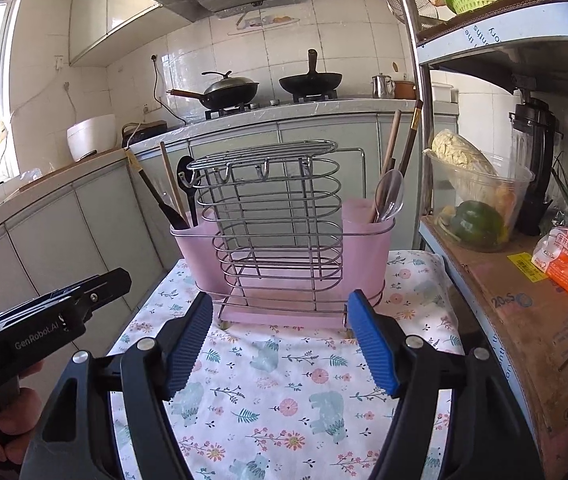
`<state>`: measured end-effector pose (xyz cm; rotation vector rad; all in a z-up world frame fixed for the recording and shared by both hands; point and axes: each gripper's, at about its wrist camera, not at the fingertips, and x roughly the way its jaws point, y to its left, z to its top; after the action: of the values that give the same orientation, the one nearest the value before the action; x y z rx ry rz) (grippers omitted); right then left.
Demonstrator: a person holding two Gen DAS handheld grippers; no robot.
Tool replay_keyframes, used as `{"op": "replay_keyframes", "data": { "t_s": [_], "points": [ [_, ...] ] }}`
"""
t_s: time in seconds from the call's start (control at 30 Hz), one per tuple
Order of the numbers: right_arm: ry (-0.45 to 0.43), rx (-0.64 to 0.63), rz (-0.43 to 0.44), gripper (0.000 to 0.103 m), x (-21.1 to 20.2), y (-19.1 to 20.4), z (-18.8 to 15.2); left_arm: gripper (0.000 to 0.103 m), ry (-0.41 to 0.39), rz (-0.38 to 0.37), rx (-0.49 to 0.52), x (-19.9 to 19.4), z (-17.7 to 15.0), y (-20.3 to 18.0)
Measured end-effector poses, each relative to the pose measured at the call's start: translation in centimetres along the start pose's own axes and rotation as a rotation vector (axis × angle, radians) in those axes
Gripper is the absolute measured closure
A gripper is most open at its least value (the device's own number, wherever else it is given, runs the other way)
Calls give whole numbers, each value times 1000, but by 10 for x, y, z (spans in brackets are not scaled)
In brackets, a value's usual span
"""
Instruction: Organize utensils
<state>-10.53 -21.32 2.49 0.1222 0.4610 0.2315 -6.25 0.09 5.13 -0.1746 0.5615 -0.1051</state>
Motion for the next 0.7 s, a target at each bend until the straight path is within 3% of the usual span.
{"op": "replay_keyframes", "data": {
  "t_s": [0.7],
  "points": [
    [21,-10,2,34,4,1,-7,65,39,-5,5,7,-12,-6]
  ]
}}
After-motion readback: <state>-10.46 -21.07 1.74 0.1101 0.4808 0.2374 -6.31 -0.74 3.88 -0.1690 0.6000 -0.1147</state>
